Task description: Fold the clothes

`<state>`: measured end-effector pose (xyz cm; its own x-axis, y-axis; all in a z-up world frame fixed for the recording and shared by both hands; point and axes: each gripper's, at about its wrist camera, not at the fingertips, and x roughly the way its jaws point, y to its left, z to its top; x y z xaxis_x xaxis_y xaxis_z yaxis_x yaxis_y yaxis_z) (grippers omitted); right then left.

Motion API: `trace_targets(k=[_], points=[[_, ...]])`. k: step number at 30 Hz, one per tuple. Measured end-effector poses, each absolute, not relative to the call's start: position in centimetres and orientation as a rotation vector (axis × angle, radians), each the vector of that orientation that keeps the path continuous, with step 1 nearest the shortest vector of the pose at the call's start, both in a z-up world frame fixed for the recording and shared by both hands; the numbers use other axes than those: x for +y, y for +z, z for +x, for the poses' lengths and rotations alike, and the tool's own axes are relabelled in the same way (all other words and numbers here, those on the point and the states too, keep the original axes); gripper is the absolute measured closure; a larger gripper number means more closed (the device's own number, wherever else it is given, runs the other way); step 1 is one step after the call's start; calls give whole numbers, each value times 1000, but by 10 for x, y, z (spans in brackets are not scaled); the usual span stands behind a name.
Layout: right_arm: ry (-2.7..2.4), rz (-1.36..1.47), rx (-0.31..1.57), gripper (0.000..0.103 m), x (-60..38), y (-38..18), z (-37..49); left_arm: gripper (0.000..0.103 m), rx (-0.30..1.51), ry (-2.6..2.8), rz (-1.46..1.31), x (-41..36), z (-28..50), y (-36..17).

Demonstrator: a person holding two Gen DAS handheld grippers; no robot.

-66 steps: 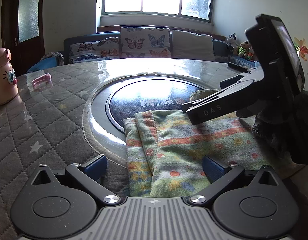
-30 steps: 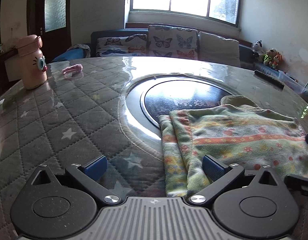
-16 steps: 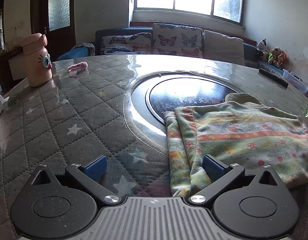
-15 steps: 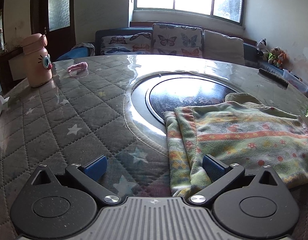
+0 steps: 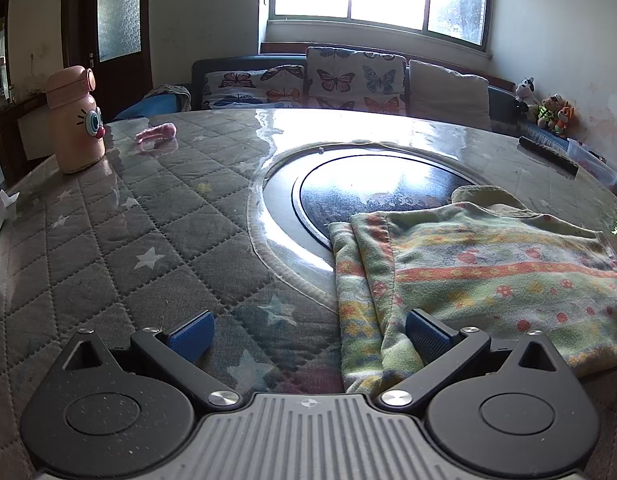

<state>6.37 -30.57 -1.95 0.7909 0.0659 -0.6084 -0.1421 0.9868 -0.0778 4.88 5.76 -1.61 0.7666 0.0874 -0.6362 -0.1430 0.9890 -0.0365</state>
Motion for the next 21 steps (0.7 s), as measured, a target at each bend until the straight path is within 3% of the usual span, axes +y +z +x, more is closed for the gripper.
trace_targets(k=[21], points=[[299,-191,600,1,-256,1,63,0,677,126,-91,62,45,-13]])
